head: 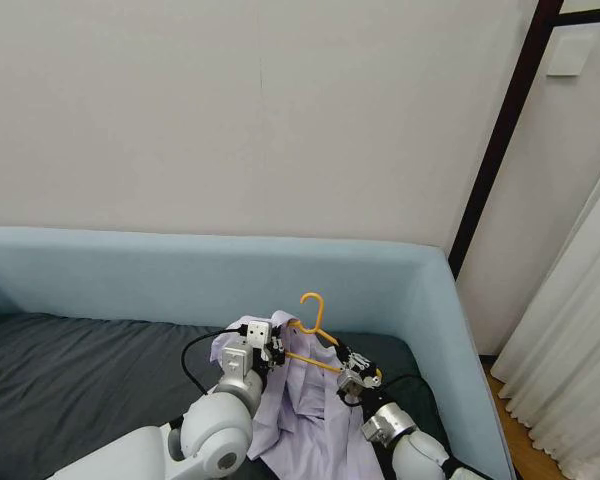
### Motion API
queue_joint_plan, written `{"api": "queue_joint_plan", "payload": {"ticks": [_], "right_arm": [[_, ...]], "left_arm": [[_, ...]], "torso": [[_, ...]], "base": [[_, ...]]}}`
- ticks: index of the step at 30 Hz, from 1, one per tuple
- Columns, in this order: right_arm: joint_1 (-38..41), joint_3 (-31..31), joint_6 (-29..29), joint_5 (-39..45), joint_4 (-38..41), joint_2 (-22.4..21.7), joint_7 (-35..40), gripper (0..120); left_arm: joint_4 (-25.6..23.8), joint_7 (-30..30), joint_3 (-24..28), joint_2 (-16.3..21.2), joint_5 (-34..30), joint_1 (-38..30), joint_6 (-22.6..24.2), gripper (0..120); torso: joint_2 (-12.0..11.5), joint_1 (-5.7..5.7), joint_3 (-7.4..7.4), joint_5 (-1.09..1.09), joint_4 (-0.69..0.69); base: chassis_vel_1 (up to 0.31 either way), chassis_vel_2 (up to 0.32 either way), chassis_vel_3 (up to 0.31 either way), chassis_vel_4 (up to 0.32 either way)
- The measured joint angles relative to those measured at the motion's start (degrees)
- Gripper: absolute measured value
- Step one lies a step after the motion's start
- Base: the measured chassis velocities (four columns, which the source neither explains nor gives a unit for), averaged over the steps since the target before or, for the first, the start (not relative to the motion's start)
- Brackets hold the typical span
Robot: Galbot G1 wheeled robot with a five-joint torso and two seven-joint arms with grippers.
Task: Pick up the clothes from the sofa and hang them on the clothes hanger.
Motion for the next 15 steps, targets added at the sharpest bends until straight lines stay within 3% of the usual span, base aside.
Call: {"api": "queue_joint_plan", "payload": {"ticks": [9,15], "right_arm": [[0.47,-1.23,-0.02,-0.01,1.11,-0.22,-1.65,4],[0.75,-1.77,-2.74,4.79,3.42,-0.20,-1.41,4]], "left_arm": [[0.25,-0.29,0.17,-0.93,0.87,0.40,0.38,0],[-1.67,-0.06,0.97,0.02,3.74,4.11,0.58,0]], "torso": [[0.00,0.00,-0.01,-0.01,0.00],[0.00,0.00,-0.01,-0.01,-0.01]], "base": [[0.000,0.000,0.000,0.000],[0.000,0.000,0.000,0.000]]}}
